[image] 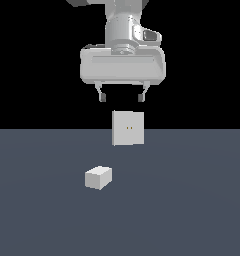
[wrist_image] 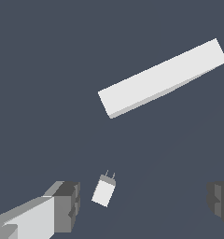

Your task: Plug the charger into the wall socket.

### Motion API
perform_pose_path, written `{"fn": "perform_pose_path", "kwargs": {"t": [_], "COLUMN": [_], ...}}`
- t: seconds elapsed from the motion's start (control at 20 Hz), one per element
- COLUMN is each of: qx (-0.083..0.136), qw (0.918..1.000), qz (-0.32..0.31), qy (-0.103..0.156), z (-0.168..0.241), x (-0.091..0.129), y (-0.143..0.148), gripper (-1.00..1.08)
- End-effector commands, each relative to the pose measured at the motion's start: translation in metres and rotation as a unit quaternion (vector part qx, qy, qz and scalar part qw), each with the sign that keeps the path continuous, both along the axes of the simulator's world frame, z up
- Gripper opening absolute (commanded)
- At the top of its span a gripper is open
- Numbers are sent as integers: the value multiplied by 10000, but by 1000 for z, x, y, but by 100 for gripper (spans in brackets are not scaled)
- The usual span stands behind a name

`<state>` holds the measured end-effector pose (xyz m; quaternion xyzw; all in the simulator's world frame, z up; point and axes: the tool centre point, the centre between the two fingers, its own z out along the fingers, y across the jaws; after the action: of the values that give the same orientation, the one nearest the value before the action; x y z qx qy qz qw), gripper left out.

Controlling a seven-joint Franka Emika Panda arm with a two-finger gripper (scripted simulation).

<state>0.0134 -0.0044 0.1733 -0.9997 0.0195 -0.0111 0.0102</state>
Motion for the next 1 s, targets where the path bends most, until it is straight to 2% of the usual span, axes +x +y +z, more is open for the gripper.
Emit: {"fn": "perform_pose_path", "kwargs": {"t": [0.0, 0.5, 0.95], "qx": [0, -33, -117], "qw": [10000, 9998, 9975], "qz": [0, -147, -535], "qy": [0, -121, -441], "z": [0, -7, -26], "x": [0, -8, -29], "y": [0, 2, 9], "gripper": [100, 100, 100]}}
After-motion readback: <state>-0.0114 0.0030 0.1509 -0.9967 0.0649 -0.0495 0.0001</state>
